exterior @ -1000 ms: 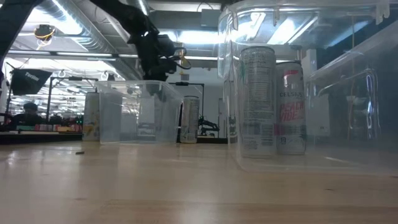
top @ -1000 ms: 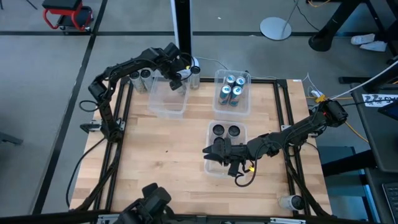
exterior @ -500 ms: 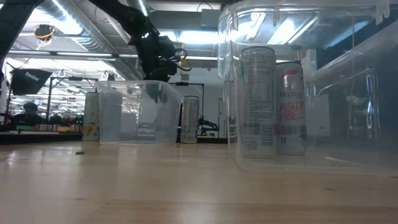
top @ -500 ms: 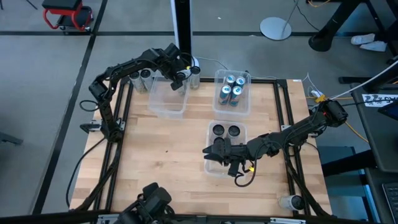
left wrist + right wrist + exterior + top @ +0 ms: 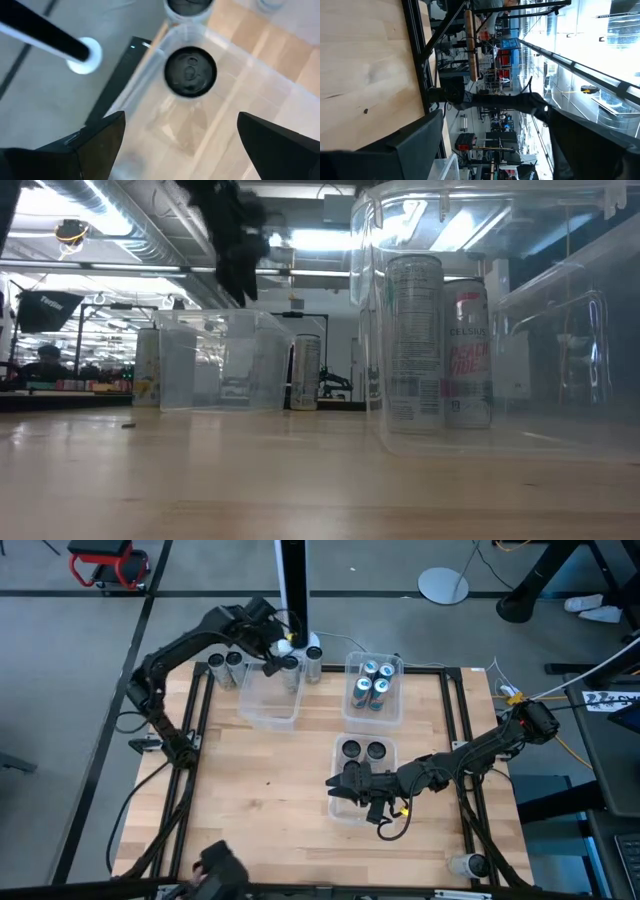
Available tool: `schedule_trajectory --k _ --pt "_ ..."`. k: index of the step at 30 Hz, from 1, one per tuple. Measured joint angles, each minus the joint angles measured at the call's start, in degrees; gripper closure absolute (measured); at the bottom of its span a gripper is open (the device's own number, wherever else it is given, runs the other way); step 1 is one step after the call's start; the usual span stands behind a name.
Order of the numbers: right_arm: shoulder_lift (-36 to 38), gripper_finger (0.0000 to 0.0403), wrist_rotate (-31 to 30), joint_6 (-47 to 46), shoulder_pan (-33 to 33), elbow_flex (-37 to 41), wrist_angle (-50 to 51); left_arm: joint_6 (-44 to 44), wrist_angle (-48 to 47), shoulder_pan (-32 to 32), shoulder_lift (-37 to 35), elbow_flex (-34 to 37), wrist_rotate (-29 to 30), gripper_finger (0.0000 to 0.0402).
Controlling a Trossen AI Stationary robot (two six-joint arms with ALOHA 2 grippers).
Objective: Sort soda cans
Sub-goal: Put the white yellow soda can into the top left transparent bin
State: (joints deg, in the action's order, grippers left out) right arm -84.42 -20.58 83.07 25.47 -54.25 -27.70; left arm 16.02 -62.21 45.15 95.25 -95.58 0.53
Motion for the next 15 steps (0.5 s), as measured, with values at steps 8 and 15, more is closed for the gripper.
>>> schedule_trajectory --k 8,15 --pt "0.0 0.0038 0.0 0.0 0.0 0.0 -0.3 -4.4 -4.5 0.1 -7.2 -1.0 8.1 0.0029" --pt "0.0 0.0038 0.0 -0.1 0.0 0.0 -0.4 -7.0 -11.8 1.0 -8.7 -1.0 12.2 0.0029"
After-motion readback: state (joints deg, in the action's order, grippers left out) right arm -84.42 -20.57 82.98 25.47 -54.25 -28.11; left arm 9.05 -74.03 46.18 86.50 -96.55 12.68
